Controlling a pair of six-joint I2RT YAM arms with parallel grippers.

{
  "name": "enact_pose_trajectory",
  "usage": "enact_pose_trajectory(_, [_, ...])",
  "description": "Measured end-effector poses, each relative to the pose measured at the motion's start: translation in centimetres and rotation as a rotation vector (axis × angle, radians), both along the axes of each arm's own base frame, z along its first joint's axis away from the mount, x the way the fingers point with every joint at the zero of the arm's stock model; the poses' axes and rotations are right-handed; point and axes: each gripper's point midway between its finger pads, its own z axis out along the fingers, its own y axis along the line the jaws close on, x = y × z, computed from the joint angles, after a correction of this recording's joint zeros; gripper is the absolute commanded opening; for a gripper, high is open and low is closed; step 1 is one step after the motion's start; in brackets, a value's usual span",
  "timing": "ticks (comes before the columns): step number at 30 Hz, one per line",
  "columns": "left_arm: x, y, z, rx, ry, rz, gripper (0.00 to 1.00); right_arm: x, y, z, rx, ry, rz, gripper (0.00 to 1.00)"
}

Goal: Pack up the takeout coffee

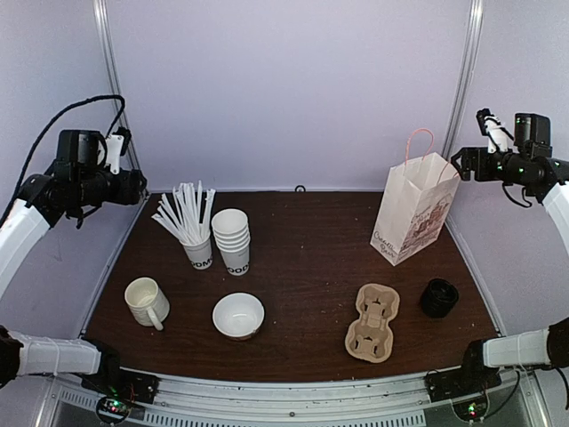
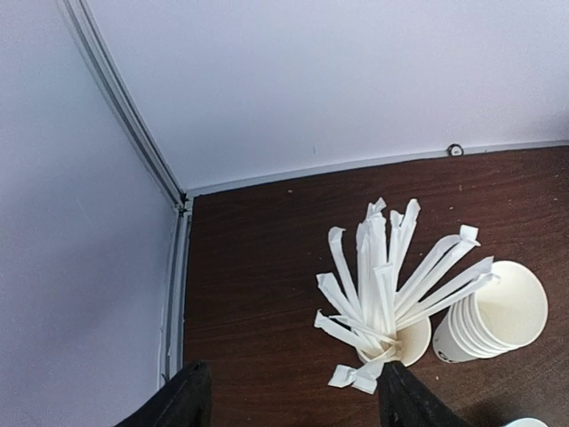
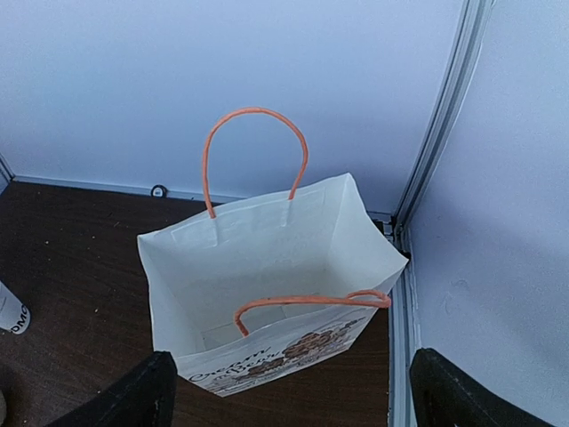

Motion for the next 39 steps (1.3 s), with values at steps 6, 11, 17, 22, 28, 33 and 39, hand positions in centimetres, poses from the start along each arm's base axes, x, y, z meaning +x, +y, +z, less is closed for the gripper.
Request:
enact_pose_trajectory(6, [-1.3, -3.6, 3.6, -0.039, -0.046, -0.166, 0.62, -0.8, 2.4, -1.7, 0.001, 0.051, 0.157, 0.95])
enact_pose_trajectory(11, [-2.2, -10.5, 6.2, -0.018, -0.047, -0.402, 0.51, -2.4, 8.0, -4.3, -0.046, 0.132, 0.417, 0.88])
enact_pose_trajectory(17, [-2.0, -17.9, 4.9, 0.042, 0.056, -0.601, 0.36, -5.8, 16.2, -8.3, -0.149, 0.23, 0.806, 0.7])
enact_pose_trajectory(22, [-1.3, -22.5, 0.2, 0.126, 0.214, -0.705, 0.44, -9.1, 21.4, -15.0, -0.222, 0.357, 1.087, 0.56])
enact_pose_trajectory(28, [0.0, -24.9, -6.3, 0.227, 0.42, -0.741, 0.54, -13.0, 23.9, -24.5, -0.299, 0.574, 1.27, 0.44])
enact_pose_trajectory(33, [0.9, -25.0, -9.5, 0.285, 0.539, -0.7, 0.46, -13.8, 24.4, -25.9, -0.346, 0.587, 1.317, 0.43])
enact_pose_trajectory(39, [1.5, -24.6, -11.4, 0.314, 0.629, -0.627, 0.34, -13.3, 24.6, -25.8, -0.363, 0.56, 1.313, 0.4])
